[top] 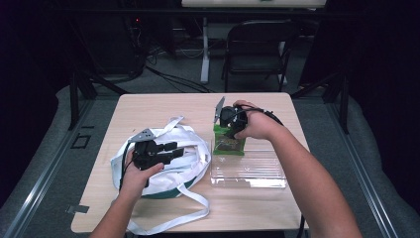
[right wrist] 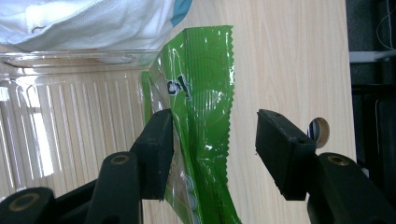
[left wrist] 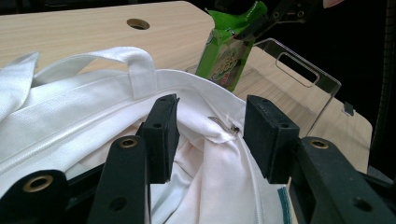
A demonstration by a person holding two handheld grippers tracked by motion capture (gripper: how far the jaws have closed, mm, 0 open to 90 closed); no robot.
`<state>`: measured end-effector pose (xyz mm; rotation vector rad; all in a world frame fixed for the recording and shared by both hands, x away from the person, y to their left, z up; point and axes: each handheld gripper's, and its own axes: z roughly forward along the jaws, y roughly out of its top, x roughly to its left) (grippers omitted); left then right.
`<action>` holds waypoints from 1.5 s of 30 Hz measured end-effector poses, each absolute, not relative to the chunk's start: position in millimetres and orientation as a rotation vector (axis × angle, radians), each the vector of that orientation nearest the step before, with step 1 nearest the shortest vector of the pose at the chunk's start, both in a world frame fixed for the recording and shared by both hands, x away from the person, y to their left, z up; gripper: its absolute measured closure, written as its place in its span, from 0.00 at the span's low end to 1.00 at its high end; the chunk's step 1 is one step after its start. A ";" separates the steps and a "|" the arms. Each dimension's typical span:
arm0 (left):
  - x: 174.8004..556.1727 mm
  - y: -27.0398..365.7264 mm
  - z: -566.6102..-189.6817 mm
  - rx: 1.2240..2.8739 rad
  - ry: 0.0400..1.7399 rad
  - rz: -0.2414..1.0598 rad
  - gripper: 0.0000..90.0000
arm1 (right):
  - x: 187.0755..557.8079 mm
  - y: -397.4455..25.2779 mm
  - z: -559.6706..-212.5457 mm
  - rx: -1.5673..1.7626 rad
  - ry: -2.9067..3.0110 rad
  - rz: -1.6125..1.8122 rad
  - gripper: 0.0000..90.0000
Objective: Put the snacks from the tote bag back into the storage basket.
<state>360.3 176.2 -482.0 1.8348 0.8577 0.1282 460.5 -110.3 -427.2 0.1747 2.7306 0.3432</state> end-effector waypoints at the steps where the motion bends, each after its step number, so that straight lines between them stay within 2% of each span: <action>1: 360.2 176.0 -481.9 1.835 0.855 0.129 0.61 | 460.1 -111.2 -425.6 0.184 2.731 0.349 0.52; 45: 359.6 177.3 -481.9 1.831 0.863 0.134 0.60 | 449.6 -119.2 -401.8 0.228 2.719 0.402 0.51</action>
